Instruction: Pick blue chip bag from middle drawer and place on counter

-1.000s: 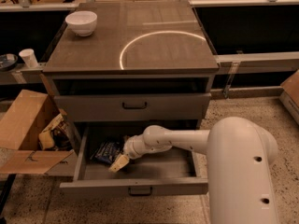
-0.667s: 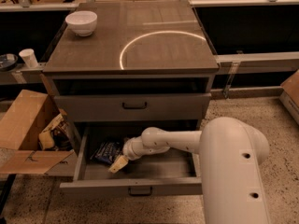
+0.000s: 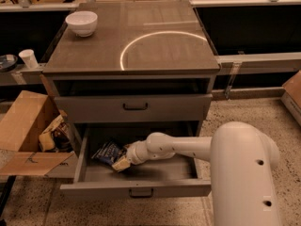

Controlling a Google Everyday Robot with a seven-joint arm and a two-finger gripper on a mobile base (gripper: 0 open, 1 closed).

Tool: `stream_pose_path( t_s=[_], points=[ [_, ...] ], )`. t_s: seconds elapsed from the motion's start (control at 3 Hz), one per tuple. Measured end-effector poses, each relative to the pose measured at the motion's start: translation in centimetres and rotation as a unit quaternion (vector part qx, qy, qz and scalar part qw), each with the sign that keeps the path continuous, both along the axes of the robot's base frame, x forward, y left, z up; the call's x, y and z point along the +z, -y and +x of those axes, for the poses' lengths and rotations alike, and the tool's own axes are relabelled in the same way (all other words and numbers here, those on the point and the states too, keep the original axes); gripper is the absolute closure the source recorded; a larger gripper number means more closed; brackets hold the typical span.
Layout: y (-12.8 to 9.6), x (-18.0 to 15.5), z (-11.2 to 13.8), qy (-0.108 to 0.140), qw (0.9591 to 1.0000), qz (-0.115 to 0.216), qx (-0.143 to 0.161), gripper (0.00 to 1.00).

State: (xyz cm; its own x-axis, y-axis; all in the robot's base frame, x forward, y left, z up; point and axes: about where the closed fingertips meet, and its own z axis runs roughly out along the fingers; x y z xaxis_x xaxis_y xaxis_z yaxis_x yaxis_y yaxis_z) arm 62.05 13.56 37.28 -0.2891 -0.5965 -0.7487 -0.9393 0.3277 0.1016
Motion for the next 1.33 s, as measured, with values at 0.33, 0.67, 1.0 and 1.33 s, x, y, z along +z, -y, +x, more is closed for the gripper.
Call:
stream_pose_path(
  t_s=[0.33, 0.67, 1.0, 1.33],
  points=[
    [1.7, 1.7, -1.7, 0.018, 0.9995, 0.024, -0.007, 0.63],
    [4.1, 5.2, -4.2, 0.049, 0.9974, 0.052, -0.008, 0.86],
    [7.1, 9.5, -7.0, 0.092, 0.9929, 0.075, -0.013, 1.0],
    [10.7, 13.2, -8.9, 0.127, 0.9875, 0.084, -0.04, 1.0]
  ],
)
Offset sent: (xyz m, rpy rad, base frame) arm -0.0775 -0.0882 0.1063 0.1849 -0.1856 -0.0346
